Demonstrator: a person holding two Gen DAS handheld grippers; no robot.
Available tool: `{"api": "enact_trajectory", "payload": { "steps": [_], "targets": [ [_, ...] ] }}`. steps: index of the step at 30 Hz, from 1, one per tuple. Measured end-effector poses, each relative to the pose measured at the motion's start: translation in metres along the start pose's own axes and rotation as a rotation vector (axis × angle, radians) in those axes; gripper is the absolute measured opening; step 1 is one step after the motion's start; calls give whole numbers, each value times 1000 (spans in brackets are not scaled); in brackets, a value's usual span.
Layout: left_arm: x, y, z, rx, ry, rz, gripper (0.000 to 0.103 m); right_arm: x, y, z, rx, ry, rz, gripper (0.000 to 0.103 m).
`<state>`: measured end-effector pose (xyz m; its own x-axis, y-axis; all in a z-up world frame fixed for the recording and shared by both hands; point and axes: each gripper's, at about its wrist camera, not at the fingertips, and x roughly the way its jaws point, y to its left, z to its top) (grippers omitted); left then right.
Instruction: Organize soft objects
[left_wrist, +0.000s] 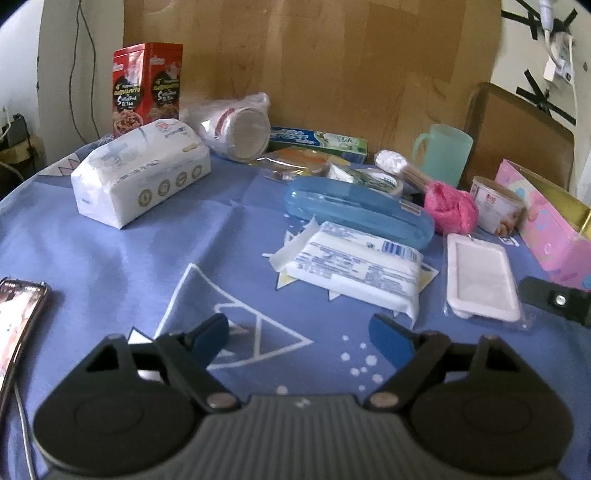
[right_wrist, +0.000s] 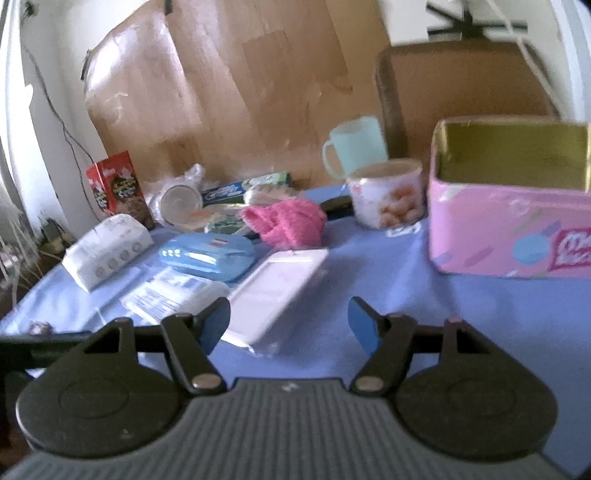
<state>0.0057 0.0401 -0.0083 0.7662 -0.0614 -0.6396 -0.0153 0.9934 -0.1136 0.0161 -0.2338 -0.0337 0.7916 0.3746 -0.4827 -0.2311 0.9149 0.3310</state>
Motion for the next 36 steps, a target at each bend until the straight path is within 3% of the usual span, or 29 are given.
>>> {"api": "enact_trajectory", "payload": {
  "steps": [3, 5, 6, 7, 10, 16, 22, 24, 26, 28, 31, 34, 35, 36],
  "targets": [
    [-2, 2, 1, -23, -5, -8, 86, 17, 5, 2, 31, 60, 33, 78],
    [-2, 2, 0, -21, -3, -10, 85, 26, 14, -2, 2, 70, 20, 75],
    [-2, 2, 0, -18, -3, -9, 84, 28, 20, -3, -29, 78, 23, 53],
    [-3, 2, 0, -14, -1, -10, 83, 28, 24, -5, -56, 86, 20, 40],
    [-2, 2, 1, -10, 13, -36, 81, 20, 21, -6, -30, 99, 77, 26],
    [-3, -7, 8, 5, 47, -161, 75, -11, 3, -8, -18, 88, 90, 22],
    [1, -48, 18, 87, 95, -329, 65, -34, -15, -10, -34, 60, 61, 16],
    [6, -63, 18, 106, 128, -369, 63, -36, -19, -14, -40, 55, 53, 18],
    [17, -79, 16, 123, 174, -375, 62, -36, -21, -17, -45, 57, 57, 25],
    [20, -87, 14, 137, 171, -370, 62, -37, -21, -18, -68, 69, 81, 58],
    [24, -94, 15, 129, 175, -373, 68, -36, -12, -23, -161, 84, 124, 86],
    [28, -96, 16, 114, 182, -402, 69, -22, 0, -33, -271, 116, 119, 88],
    [28, -100, 16, 123, 179, -408, 56, -20, 6, -36, -314, 102, 101, 85],
    [29, -104, 16, 136, 183, -421, 50, -16, 13, -35, -355, 108, 106, 71]
  ]
}}
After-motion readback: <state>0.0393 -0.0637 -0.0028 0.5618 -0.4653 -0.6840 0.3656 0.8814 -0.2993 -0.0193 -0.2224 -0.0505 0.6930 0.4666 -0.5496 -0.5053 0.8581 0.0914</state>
